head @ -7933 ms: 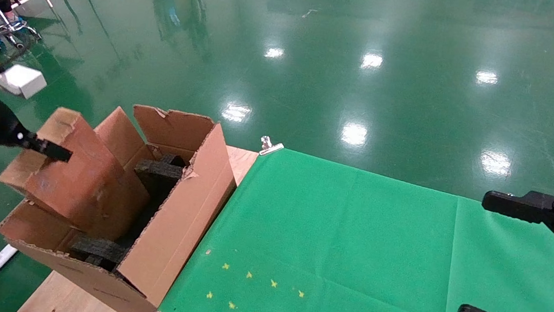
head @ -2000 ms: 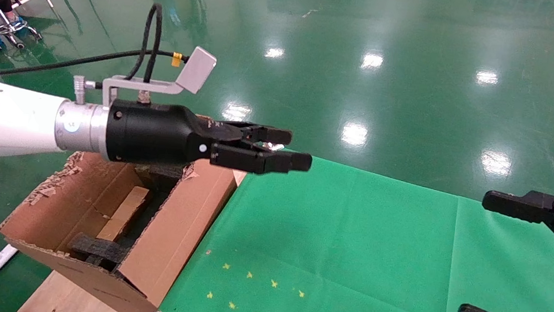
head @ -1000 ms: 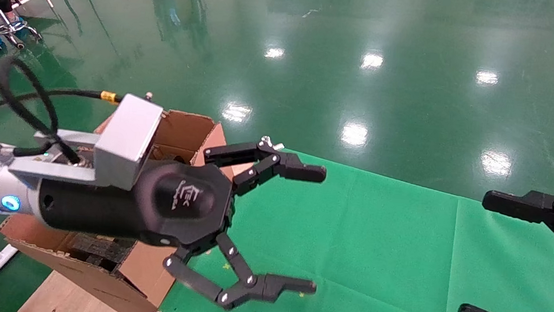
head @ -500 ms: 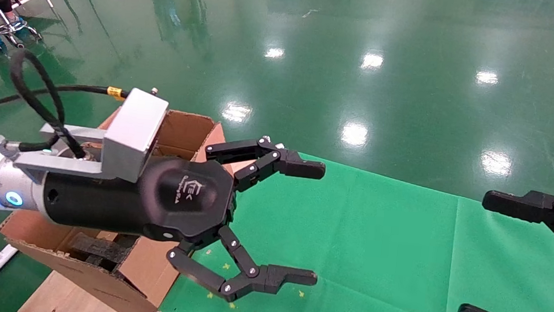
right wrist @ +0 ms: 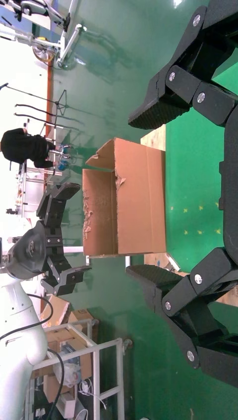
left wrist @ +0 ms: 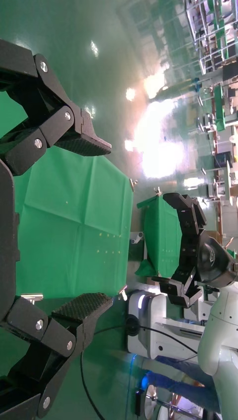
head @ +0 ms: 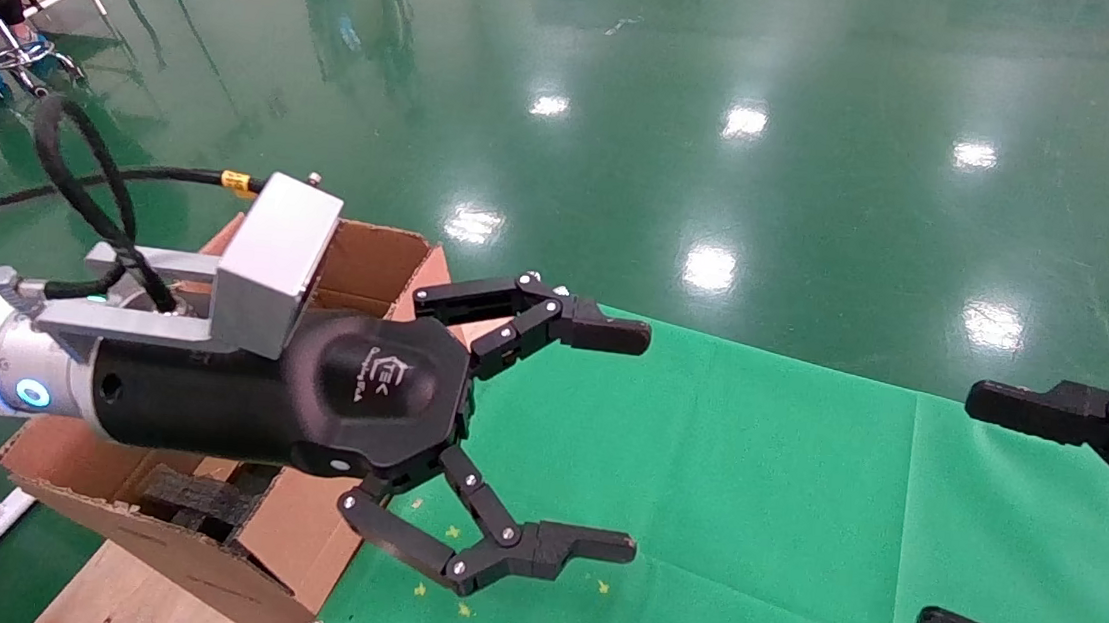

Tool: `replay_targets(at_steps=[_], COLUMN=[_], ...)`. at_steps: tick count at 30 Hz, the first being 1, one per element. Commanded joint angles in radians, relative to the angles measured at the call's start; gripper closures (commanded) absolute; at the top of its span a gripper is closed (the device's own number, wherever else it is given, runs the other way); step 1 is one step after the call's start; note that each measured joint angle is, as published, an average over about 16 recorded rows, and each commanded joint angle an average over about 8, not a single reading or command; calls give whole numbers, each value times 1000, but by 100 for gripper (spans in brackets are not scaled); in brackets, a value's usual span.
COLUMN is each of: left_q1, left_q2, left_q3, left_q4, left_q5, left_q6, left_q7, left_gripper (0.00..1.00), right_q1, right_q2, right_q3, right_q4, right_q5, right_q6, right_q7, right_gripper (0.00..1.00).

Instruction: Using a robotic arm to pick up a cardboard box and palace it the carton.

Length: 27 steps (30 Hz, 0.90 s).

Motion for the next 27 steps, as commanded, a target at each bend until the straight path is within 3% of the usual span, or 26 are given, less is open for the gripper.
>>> replay_targets(at_steps=[1, 27], left_q1=[-1, -3], left_q2=[0, 0], left_q3=[1, 3], left_q4=[1, 3], left_q5=[0, 2], left_q6=[0, -1], left_q7=[0, -2], left_gripper=[0, 0], right_q1=[0, 0], right_q2=[0, 0], right_q3=[0, 0], right_q4=[0, 0], right_q5=[0, 0], right_q6=[0, 0], right_q7=[0, 0], right_gripper=[0, 0])
